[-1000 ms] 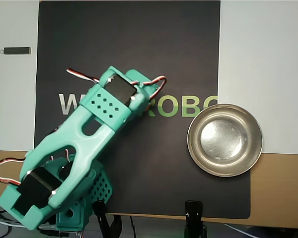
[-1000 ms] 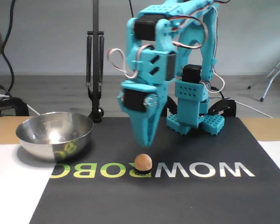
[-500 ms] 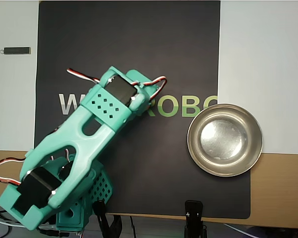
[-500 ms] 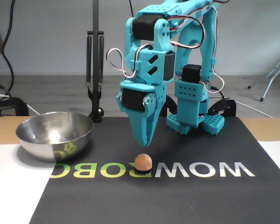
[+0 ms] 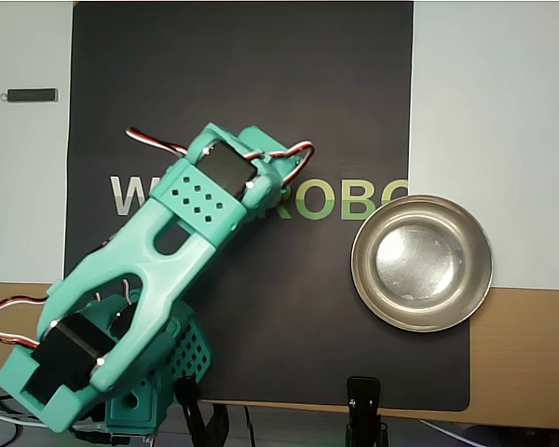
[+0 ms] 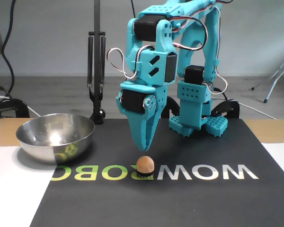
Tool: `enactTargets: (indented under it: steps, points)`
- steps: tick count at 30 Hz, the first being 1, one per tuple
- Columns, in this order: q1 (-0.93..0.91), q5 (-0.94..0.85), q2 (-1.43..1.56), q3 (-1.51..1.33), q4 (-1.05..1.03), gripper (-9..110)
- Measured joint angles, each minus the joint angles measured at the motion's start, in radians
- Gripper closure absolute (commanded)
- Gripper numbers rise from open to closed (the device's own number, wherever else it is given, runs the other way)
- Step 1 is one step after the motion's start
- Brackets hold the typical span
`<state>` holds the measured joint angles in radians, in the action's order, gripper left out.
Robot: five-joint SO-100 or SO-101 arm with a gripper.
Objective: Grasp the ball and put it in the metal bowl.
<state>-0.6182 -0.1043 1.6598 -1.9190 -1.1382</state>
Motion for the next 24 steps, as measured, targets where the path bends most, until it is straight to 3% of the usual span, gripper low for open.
enactTargets:
  steps: [19, 24]
  points:
    - [0.0, -0.026, 0.0, -0.035, 0.0, 100]
    - [0.0, -0.026, 0.0, -0.035, 0.0, 85]
